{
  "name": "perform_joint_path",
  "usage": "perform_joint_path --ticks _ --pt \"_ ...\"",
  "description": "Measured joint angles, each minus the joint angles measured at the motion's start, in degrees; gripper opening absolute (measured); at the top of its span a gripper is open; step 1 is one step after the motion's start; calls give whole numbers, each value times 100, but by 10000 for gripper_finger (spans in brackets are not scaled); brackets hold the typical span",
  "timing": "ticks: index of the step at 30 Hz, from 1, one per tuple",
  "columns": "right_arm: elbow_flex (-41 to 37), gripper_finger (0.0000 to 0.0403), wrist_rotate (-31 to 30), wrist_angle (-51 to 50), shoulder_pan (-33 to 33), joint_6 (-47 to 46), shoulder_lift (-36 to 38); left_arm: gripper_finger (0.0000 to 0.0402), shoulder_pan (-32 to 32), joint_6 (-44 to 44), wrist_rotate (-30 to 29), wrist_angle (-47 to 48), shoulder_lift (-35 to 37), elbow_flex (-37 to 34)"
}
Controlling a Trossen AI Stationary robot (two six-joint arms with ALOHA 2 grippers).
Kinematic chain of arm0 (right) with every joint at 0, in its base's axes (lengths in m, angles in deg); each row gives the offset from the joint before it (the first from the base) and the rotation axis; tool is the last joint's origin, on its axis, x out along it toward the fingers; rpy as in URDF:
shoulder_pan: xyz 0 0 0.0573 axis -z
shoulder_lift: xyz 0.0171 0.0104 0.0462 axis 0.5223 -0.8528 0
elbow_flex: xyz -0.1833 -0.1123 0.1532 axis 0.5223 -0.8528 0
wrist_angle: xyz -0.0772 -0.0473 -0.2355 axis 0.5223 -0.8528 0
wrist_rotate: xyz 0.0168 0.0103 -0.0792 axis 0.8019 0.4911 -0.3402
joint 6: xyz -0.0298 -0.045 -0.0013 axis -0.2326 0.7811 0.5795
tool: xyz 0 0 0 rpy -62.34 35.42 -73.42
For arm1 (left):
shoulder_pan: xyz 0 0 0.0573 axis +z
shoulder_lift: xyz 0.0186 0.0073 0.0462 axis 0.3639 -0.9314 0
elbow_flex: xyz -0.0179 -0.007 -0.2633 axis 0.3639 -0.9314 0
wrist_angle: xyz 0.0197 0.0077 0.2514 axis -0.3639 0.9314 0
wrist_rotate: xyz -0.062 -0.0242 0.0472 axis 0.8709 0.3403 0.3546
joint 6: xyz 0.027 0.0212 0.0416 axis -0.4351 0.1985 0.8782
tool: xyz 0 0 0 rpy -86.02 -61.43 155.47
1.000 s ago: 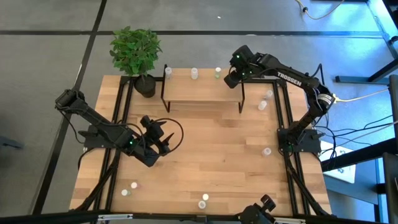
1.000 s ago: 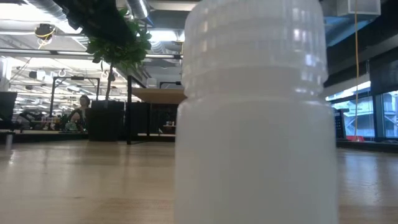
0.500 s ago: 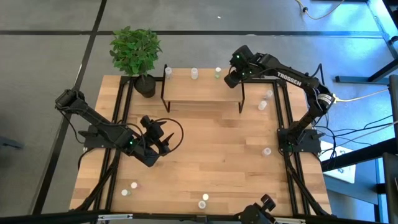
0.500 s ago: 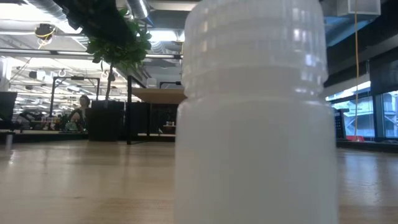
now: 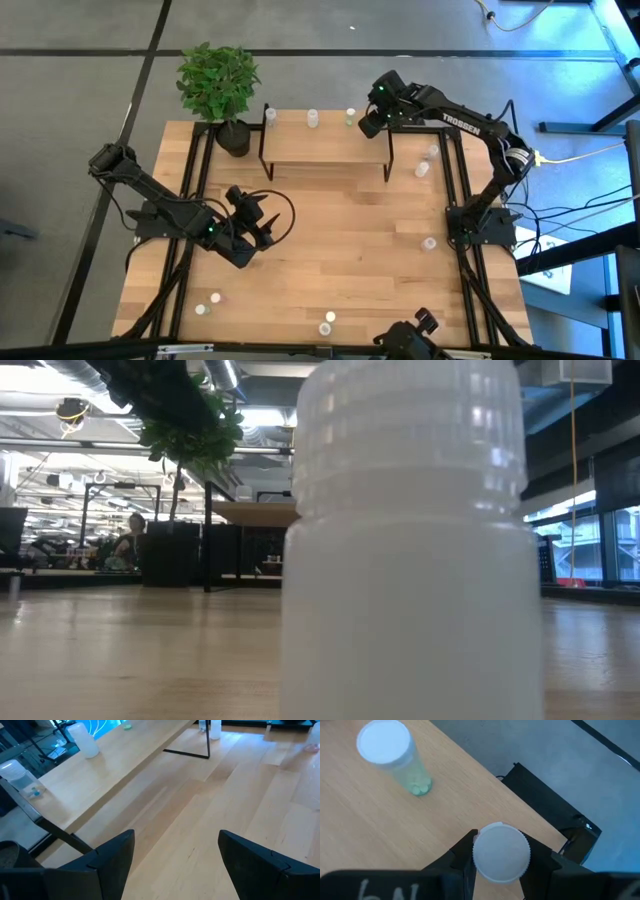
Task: Pick and place medicine bottles onto shelf by color
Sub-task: Put the top left pink pill bottle on the shelf
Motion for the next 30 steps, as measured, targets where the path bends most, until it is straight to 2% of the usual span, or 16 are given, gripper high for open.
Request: perform_joint_path --ticks 30 --pt "-10 122 33 -33 0 5 -1 283 -2 2 0 2 0 0"
